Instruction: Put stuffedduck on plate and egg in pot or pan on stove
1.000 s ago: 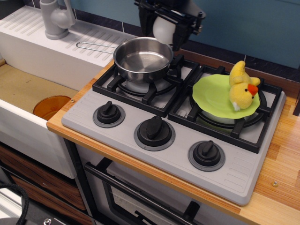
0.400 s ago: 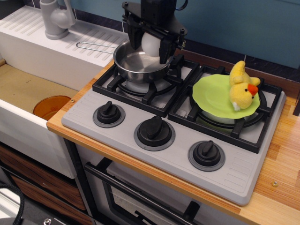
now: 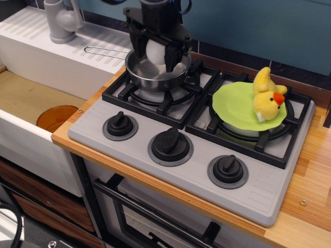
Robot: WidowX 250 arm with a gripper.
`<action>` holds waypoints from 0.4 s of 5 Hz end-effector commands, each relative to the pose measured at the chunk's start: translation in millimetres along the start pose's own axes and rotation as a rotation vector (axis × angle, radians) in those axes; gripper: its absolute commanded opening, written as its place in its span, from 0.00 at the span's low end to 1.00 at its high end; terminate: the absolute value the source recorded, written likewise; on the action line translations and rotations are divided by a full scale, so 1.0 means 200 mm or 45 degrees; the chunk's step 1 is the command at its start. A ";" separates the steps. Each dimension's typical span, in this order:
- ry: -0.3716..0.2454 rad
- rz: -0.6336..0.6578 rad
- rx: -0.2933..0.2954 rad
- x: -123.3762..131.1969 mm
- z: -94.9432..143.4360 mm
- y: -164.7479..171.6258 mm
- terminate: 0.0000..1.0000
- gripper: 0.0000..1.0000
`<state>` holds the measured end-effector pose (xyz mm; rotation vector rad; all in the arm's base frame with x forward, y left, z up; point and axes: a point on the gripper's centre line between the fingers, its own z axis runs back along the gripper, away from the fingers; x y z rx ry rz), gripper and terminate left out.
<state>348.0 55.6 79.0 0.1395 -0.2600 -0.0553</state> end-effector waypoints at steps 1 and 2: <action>-0.014 0.020 0.003 0.07 0.10 -0.05 0.00 1.00; -0.015 0.024 0.018 0.08 0.13 -0.10 0.00 1.00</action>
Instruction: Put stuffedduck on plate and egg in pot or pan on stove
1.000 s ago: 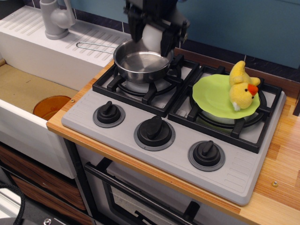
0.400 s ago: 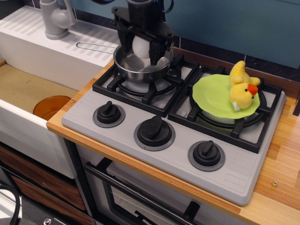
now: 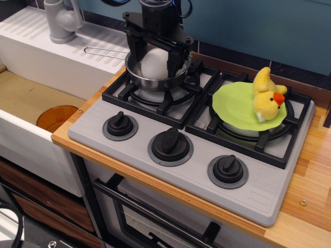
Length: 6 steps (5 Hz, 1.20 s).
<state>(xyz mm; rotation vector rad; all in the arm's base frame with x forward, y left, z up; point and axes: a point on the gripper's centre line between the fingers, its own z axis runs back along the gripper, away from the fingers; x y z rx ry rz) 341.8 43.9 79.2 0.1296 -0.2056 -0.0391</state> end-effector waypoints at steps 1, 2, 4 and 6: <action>-0.079 0.013 0.037 0.08 0.18 -0.13 0.00 1.00; -0.061 0.029 0.039 0.06 0.25 -0.23 0.00 1.00; -0.037 0.086 0.043 0.01 0.37 -0.47 0.00 1.00; -0.003 0.089 -0.035 0.07 0.36 -0.50 1.00 1.00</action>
